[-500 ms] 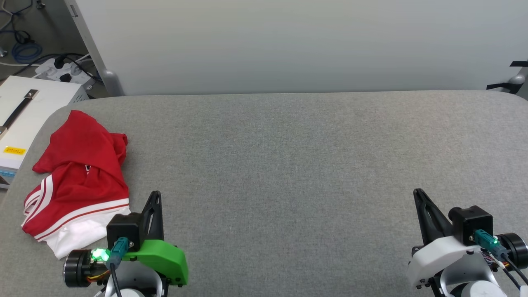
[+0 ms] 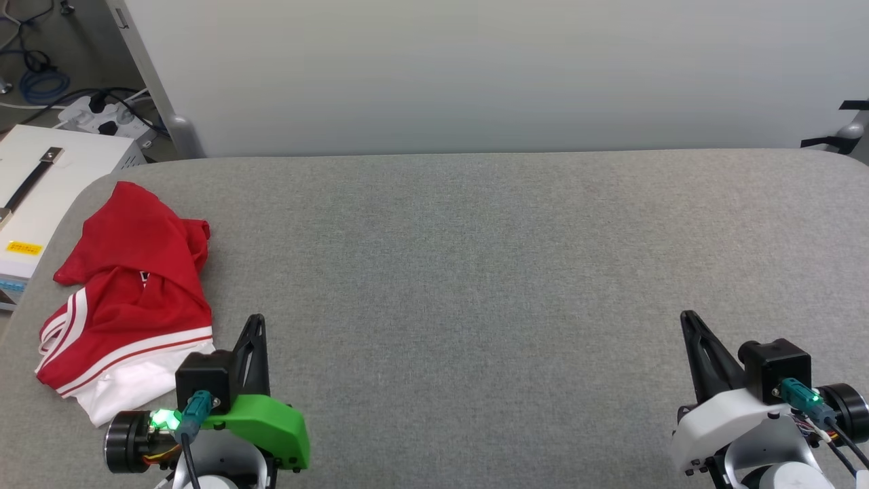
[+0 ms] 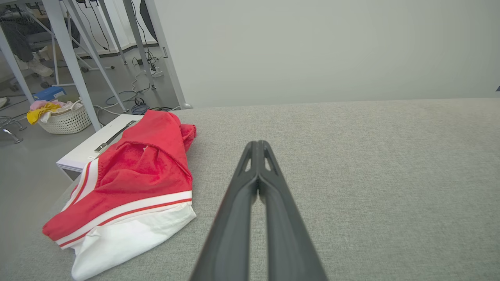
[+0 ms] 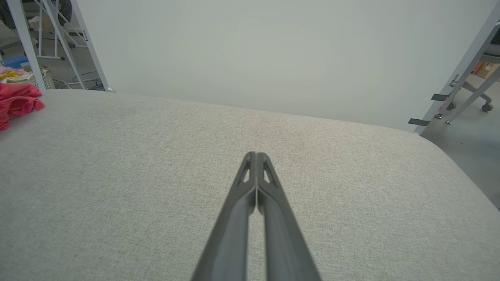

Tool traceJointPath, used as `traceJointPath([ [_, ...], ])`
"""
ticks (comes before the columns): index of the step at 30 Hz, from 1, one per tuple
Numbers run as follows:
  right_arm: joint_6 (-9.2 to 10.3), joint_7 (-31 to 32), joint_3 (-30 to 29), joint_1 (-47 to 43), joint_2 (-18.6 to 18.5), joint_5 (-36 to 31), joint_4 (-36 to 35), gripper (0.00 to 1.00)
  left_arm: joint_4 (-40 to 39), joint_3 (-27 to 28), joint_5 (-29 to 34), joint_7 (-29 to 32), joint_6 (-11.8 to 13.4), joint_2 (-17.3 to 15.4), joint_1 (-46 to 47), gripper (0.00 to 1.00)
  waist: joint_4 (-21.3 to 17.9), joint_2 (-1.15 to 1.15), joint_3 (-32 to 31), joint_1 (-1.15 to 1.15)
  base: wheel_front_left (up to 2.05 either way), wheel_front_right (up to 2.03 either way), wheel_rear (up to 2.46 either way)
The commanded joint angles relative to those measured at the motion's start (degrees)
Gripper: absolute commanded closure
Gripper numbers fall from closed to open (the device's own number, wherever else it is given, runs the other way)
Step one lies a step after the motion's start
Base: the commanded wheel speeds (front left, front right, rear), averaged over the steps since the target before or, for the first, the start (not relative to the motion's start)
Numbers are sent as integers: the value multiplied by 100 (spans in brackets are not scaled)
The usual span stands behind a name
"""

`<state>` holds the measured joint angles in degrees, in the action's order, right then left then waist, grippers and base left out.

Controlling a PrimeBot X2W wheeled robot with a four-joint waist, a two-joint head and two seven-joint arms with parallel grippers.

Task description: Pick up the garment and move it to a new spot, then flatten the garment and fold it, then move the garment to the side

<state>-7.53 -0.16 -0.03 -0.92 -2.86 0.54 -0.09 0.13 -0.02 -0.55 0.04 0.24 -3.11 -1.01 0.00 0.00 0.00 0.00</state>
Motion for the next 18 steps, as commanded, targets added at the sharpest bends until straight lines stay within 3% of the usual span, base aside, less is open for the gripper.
traceJointPath([
  [1, 4, 16, 3, 92, -1, -54, 9, 100, -13, 2, 55, -4, -24, 24, 101, 100, 0, 0, 0, 0, 0, 0, 0],
  [6, 4, 16, 3, 92, -1, -54, 9, 100, -13, 2, 55, -4, -24, 24, 101, 100, 0, 0, 0, 0, 0, 0, 0],
  [7, 0, -2, -1, 0, 0, 1, 0, 0, 0, 0, -1, -1, 1, 0, 0, 0, 0, 0, 0, 0, 0, 0, 0],
  [8, 0, -2, -2, -2, 0, 4, 0, 0, 2, 0, -3, -2, 2, -1, -4, 0, 0, 0, 0, 0, 0, 0, 0],
  [9, 0, -4, -6, -3, 0, 5, 0, 100, 2, -3, -3, -4, 4, -1, -6, 100, 0, 0, 1, 0, 0, 0, 0],
  [10, 0, -2, -5, -3, 0, 5, 0, 0, 2, -3, -3, -2, 3, -2, -6, 0, 0, 0, 1, 0, 0, 0, 0],
  [18, 0, -119, -89, -10, 0, 105, -54, 0, -24, -73, -32, -120, 107, 0, 8, 0, 0, 0, 11, 0, 0, 0, 0],
])
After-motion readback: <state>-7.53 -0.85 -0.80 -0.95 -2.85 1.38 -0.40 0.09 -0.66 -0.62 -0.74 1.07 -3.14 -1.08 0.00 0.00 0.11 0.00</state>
